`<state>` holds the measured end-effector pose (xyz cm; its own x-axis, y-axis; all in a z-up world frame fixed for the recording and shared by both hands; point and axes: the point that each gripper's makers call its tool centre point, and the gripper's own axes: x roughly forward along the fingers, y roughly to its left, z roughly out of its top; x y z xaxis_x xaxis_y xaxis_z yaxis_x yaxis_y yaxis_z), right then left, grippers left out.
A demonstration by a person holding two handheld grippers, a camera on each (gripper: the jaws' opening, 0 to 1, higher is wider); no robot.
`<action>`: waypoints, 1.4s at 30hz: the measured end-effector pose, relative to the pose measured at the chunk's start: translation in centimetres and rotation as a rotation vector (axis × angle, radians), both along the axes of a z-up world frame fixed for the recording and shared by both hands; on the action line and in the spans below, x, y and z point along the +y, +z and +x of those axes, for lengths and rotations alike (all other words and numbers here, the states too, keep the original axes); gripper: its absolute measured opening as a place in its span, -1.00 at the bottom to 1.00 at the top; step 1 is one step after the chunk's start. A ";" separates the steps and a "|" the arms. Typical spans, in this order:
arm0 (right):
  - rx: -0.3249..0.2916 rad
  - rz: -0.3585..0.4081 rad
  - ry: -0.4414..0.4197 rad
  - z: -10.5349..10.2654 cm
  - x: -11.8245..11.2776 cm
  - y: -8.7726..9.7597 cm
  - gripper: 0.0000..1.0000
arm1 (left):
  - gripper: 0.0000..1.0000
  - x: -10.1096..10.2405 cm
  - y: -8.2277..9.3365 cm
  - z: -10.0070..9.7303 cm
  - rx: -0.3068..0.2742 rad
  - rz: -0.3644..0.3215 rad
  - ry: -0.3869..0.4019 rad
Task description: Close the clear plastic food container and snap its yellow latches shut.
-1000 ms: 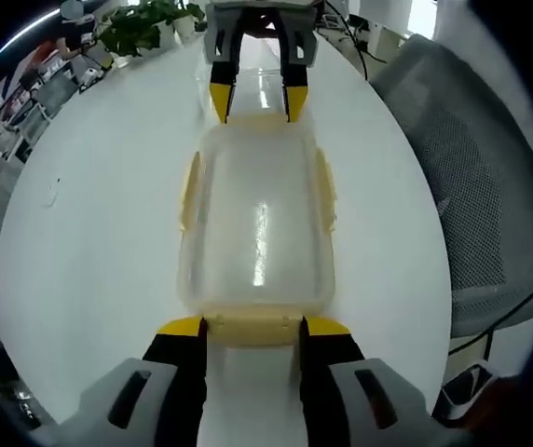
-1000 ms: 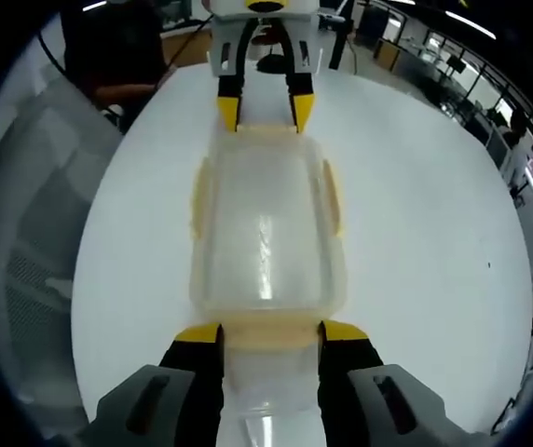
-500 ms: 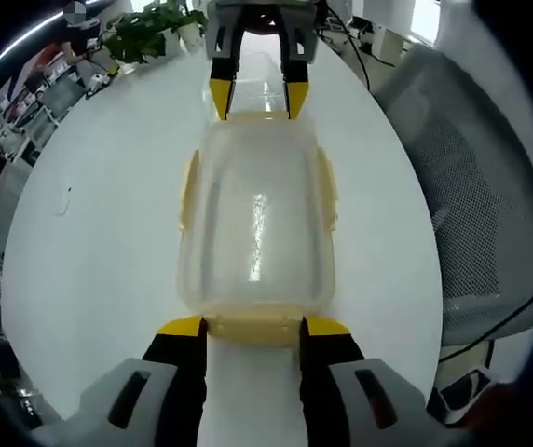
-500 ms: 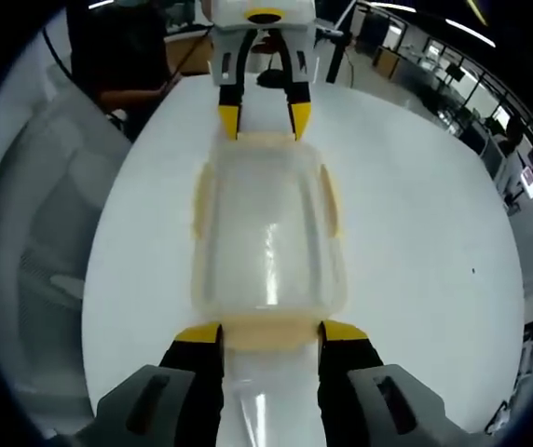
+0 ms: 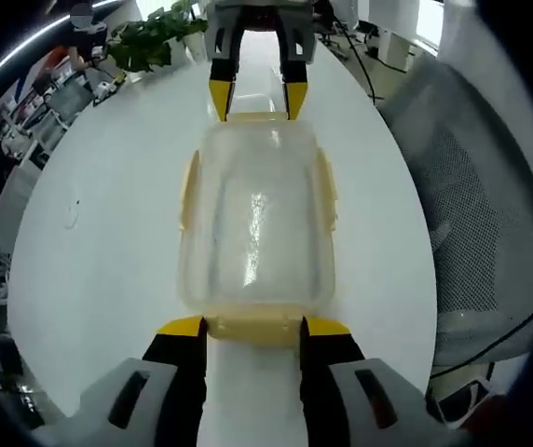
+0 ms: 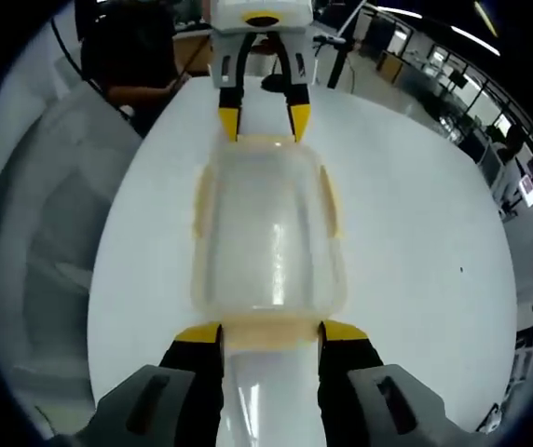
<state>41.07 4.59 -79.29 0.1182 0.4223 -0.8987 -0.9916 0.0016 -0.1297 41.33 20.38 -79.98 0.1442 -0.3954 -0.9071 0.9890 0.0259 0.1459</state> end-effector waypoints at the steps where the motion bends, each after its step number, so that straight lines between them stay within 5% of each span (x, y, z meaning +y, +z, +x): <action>1: -0.005 0.001 0.001 0.0 -0.1 0.2 -0.25 | -0.24 -0.1 0.1 0.0 -0.004 0.000 0.002; 22: -0.038 -0.005 0.021 0.6 -3.4 1.5 -0.25 | -0.24 -3.5 1.7 0.2 -0.039 0.004 0.022; 42: -0.008 -0.009 0.044 1.1 -6.8 1.2 -0.25 | -0.24 -6.9 1.7 0.4 -0.021 0.001 0.038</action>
<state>42.17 -2.25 -78.05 0.1068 0.4192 -0.9016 -0.9896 -0.0429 -0.1372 41.68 13.52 -78.30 0.1781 -0.3882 -0.9042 0.9840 0.0631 0.1668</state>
